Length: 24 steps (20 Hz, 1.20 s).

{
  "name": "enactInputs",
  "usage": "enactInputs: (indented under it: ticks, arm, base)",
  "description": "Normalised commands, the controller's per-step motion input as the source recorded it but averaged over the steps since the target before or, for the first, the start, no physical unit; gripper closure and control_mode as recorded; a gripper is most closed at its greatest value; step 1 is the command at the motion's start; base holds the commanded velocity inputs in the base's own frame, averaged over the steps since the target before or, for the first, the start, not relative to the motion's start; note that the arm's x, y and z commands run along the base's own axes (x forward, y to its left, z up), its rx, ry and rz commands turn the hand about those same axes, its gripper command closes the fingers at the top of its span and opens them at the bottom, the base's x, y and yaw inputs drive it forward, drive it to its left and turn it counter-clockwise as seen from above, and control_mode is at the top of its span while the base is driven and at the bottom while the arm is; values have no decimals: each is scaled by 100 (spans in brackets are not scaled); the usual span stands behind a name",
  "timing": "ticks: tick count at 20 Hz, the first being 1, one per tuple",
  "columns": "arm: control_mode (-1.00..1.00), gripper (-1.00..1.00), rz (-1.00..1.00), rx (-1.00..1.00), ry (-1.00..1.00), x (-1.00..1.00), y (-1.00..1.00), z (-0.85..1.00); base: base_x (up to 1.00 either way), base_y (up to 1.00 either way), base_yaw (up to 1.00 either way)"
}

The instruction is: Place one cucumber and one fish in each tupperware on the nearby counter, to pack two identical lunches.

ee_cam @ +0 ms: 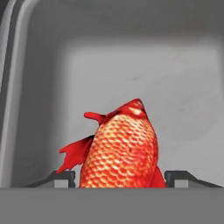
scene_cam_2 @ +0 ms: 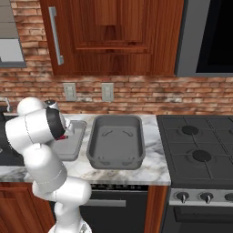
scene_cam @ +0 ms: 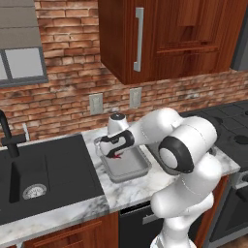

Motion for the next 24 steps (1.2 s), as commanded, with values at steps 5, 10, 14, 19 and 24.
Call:
enactInputs:
  ticks: [5,10,14,19,24]
  arm:
    - [-100,-100,0,0,-2,-26,0,5]
    - [-100,-100,0,0,-5,-23,0,16]
    - [-100,-100,0,0,-12,-5,-20,19]
    - [-100,-100,0,0,-11,0,-29,17]
    - [-100,-100,0,0,-4,-5,-12,20]
  base:
    - [0,0,0]
    - [0,0,0]
    - [0,0,0]
    - [0,0,0]
    - [0,0,0]
